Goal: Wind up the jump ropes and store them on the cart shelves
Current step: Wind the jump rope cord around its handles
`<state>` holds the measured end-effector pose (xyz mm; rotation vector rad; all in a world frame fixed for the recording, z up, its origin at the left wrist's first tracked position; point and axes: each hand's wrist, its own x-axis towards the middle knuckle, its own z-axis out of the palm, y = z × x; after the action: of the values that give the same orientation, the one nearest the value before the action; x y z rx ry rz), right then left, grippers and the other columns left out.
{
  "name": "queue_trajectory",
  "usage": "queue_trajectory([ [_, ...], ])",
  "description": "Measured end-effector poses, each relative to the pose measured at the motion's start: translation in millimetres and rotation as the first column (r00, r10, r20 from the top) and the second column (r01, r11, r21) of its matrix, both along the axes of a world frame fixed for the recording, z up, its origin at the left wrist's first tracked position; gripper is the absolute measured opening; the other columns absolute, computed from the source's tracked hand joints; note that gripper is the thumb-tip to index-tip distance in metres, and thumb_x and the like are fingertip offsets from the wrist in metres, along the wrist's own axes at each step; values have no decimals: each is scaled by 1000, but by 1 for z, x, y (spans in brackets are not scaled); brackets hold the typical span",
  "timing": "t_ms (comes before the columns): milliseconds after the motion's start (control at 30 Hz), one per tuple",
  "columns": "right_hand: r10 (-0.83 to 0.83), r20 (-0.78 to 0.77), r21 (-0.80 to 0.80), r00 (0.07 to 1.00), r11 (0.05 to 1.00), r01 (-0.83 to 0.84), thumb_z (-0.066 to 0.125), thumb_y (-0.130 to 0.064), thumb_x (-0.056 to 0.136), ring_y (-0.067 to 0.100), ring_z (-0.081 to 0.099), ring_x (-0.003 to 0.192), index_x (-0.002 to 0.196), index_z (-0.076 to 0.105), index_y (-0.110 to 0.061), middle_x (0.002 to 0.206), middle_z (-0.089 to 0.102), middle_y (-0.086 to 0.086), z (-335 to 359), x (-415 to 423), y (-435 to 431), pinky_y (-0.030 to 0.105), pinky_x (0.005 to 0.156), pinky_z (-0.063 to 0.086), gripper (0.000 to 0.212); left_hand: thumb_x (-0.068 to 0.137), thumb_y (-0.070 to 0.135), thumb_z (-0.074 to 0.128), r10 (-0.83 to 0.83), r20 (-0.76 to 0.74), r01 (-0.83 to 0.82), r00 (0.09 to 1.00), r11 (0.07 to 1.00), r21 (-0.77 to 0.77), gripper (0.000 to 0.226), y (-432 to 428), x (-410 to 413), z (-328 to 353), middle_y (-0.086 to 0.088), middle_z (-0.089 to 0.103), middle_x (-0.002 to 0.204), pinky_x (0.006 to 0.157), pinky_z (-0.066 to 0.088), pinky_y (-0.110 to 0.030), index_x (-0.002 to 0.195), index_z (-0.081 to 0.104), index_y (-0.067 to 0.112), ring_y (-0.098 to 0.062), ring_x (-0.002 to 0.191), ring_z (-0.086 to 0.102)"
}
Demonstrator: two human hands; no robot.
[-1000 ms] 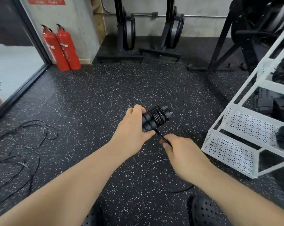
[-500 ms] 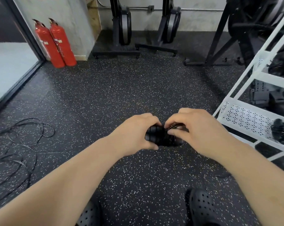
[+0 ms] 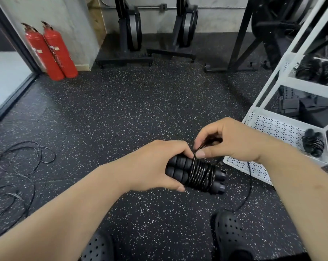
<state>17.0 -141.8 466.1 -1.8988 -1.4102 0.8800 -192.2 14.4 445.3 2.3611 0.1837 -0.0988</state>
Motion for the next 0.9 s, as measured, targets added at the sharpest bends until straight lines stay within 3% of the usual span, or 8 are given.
queue_trajectory([
  [133,-57,-189,9,980,998,60,83,-28,85,15,73,92,96,83,-21,100,79,6,-1,4,-6,22,86,57,13,76,28,98,67,78,-60,995,994,-86,61,-5,-6,10,28,65,112,84,43,-5,121,58,42,6,107,63],
  [200,-73,-316,15,946,997,82,77,-18,91,6,71,73,99,80,-10,91,77,5,3,4,-7,16,69,56,11,78,32,96,95,111,-83,989,991,-102,62,-8,-8,13,28,64,114,86,44,-9,124,55,45,5,109,61],
  [300,-147,-501,-21,853,987,158,64,0,97,-2,58,44,101,70,5,70,70,-2,4,-1,-9,8,44,44,9,84,36,90,109,96,-94,989,985,-147,60,-13,-10,16,22,63,119,93,54,-30,126,48,50,-2,110,62],
  [433,-139,-586,20,798,982,186,69,-6,93,14,70,70,96,76,-3,82,75,7,-1,-4,-5,24,63,59,8,88,28,86,105,61,-90,993,972,-215,58,-9,-11,22,18,63,122,88,60,-40,127,48,49,-10,101,67],
  [500,-184,-582,27,792,969,244,71,-6,91,10,67,63,95,76,-3,78,73,5,-3,-4,-2,21,57,56,7,88,30,86,90,41,-81,995,979,-184,57,-4,-11,23,16,65,117,84,59,-39,126,48,49,-10,97,67],
  [600,-245,-510,33,824,952,304,78,-15,83,2,57,55,89,79,-10,72,69,-3,-5,-4,1,14,48,45,7,88,32,86,62,20,-59,998,992,-110,54,1,-12,25,22,64,109,78,51,-24,122,49,50,-2,95,63],
  [800,-228,-626,-26,746,962,272,66,-2,99,0,58,43,101,69,6,63,67,0,-1,-14,9,12,41,45,9,88,28,87,68,65,-58,996,987,-152,56,1,-17,27,22,62,119,96,53,-31,125,49,48,-4,111,61],
  [900,-131,-697,-17,705,986,166,86,-30,85,13,68,66,91,79,-10,80,72,5,-10,-21,10,27,59,57,22,87,26,89,114,113,-86,987,969,-231,58,2,-20,26,18,63,127,106,51,-41,127,52,45,-8,122,61],
])
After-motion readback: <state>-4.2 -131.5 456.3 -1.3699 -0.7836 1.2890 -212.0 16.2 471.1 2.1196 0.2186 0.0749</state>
